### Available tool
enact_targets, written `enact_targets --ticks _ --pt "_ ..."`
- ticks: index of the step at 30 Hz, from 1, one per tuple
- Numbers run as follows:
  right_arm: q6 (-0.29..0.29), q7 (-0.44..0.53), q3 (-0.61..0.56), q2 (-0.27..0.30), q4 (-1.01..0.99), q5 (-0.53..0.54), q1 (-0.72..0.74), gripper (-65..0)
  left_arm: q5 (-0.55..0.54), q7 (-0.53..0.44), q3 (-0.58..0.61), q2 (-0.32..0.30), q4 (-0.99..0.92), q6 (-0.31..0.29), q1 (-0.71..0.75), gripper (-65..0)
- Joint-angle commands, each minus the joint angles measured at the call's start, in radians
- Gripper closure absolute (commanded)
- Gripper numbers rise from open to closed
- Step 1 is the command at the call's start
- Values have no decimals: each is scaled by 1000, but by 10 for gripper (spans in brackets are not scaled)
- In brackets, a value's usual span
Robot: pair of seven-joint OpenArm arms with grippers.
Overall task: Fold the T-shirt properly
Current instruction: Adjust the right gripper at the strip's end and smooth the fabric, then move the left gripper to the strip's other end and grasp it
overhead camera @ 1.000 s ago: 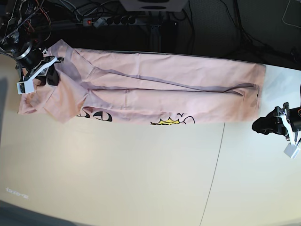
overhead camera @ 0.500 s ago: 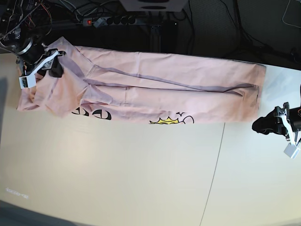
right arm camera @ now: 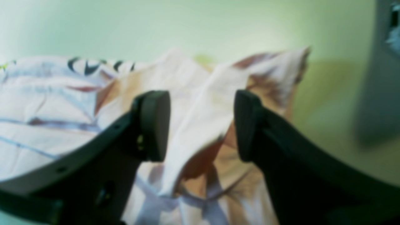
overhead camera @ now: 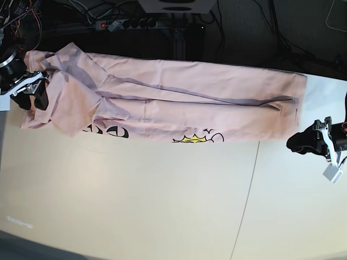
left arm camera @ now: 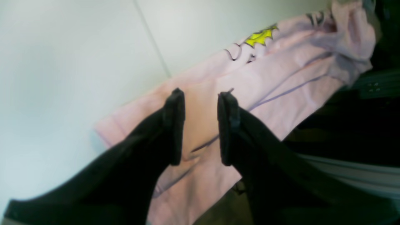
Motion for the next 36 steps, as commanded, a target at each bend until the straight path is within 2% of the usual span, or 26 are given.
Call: enact_targets --ticks 1,5,6,8,9,13,15,17,23,31,36 --pt "74 20 17 21 17 13 0 -330 -26 -13 -11 -22 47 -15 -4 -193" --pt "76 26 7 21 17 79 0 -310 -26 -25 -11 -18 142 -15 36 -193" --pt "77 32 -6 20 17 79 3 -255 -26 -39 -11 -14 153 -15 43 -193" --pt "77 32 -50 20 17 51 19 -61 -11 -78 -11 2 156 -15 51 -173" --pt "77 35 -78 20 17 28 28 0 9 -91 -11 16 156 -15 55 -145" --pt "76 61 -204 20 -1 -138 60 0 34 -116 -10 79 156 -15 76 -24" --pt "74 93 -247 20 -24 -232 61 0 47 -119 -10 100 156 -15 92 -12" --pt "74 114 -259 20 -47 -283 61 0 101 -159 -10 114 156 -15 110 -11" --pt "74 131 -256 23 -130 -326 66 0 327 -327 -10 140 137 -15 163 0" --pt "74 134 -256 23 -224 -326 66 0 420 -394 -10 186 -18 -15 193 0" --pt "74 179 -256 23 -284 -325 68 0 490 -431 -10 227 -128 -15 192 0"
